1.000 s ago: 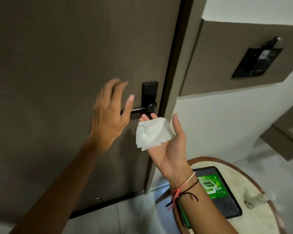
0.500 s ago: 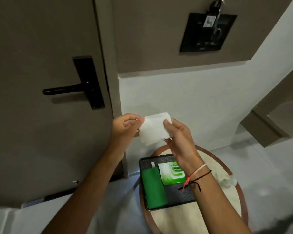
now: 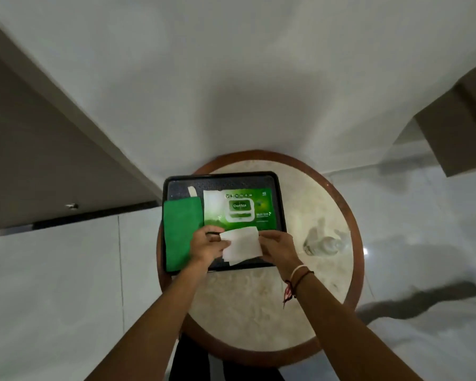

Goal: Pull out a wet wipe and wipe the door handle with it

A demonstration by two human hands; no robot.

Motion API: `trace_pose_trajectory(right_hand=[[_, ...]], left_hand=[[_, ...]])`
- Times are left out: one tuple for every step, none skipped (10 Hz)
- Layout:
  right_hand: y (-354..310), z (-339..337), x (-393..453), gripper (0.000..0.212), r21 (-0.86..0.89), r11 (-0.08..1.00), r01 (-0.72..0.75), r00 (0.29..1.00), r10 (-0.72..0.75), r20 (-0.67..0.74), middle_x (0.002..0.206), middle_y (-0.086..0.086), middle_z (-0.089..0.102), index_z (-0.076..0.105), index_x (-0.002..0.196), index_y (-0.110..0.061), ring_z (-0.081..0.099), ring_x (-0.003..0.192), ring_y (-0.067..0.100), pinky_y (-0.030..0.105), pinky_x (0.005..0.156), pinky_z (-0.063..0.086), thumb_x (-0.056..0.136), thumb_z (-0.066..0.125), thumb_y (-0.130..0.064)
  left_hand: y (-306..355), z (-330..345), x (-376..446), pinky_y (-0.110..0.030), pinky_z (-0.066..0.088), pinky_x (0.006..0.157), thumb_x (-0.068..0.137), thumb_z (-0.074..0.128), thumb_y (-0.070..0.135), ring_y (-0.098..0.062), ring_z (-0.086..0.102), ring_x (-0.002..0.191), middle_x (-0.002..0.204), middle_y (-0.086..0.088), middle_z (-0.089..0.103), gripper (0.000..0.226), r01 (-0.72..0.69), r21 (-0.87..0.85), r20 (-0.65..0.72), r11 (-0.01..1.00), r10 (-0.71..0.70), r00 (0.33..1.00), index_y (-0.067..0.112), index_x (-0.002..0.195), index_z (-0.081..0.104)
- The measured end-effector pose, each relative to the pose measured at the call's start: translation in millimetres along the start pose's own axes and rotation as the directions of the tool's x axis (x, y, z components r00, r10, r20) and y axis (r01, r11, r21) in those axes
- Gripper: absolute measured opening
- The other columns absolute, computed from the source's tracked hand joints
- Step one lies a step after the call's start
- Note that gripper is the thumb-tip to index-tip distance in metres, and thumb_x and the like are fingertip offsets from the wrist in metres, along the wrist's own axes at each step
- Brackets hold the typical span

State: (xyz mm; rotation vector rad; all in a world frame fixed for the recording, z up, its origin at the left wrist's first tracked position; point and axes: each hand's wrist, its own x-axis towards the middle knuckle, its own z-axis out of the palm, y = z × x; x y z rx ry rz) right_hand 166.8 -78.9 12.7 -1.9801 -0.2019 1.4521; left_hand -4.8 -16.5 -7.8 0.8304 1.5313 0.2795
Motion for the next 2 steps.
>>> trace_pose_trajectory(right_hand=[[20,-7,16,0.022,-0.071,0.997,-0.027,0.999,0.029,0.031,0.102,0.021,0.067,0.069,0.115,0.008,0.063,0.085,0.03,0.036,0.068,0.06,0.095,0.061,0.005],[26,-18,10,0.024,-0.231,0.972,0.035,0.999,-0.044,-0.031,0.111,0.021,0.074,0.073,0.115,0.0,0.067,0.094,0.028,0.036,0.085,0.056,0.093,0.064,-0.001]], left_hand=[[-15,14,11,-0.044,0.06,0.085,0.084,0.079,-0.017,-0.03,0.065,0.094,0.092,-0.017,0.066,0.047,0.024,0.076,-0.007,0.997,-0.024,1.0,-0.01,0.128,0.065],[-10,22,-4,-0.045,0.052,0.111,0.089,0.075,-0.013,-0.036,0.065,0.119,0.122,-0.023,0.069,0.053,-0.03,0.17,-0.012,0.985,0.033,0.999,-0.008,0.14,0.06]])
